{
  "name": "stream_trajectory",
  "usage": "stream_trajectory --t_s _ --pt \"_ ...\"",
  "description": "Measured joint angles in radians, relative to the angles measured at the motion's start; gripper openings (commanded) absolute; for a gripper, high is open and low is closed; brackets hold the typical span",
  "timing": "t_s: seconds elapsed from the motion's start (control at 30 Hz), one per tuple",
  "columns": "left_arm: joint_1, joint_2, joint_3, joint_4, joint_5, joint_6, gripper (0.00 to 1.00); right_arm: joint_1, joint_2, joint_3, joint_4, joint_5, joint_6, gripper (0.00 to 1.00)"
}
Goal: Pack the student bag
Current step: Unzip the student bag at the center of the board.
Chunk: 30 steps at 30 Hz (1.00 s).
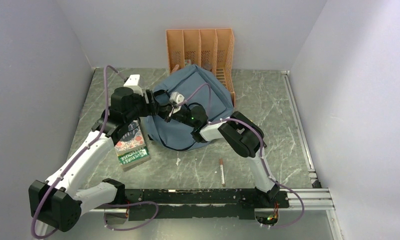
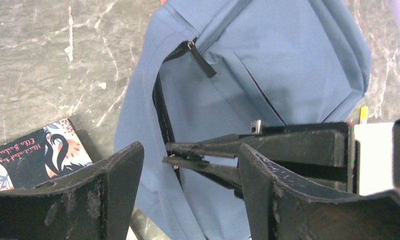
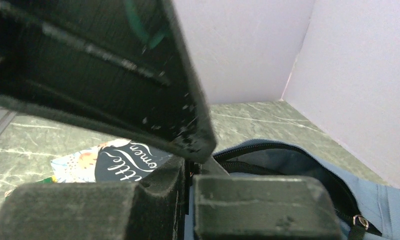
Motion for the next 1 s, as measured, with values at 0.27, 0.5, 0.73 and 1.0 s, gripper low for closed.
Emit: stream_trajectory --t_s 0.27,0.5,0.73,1.0 --pt "-0.002 -0.004 0.107 -0.070 -0.165 -0.098 0.82 0.007 0.000 -0.009 0.029 -0.028 0.001 0.00" --pt "0.026 0.083 0.205 -0.124 -0.235 -0.156 0.76 0.006 0.000 -0.038 0.064 -0.066 -0.005 0.00" --pt "0.051 0.258 0.248 -0.158 -0.148 -0.105 0.65 0.004 0.000 -0.042 0.066 -0.083 -0.010 0.00" --pt "0.051 0.314 0.258 -0.185 -0.102 -0.063 0.46 0.003 0.000 -0.048 0.066 -0.084 -0.010 0.00"
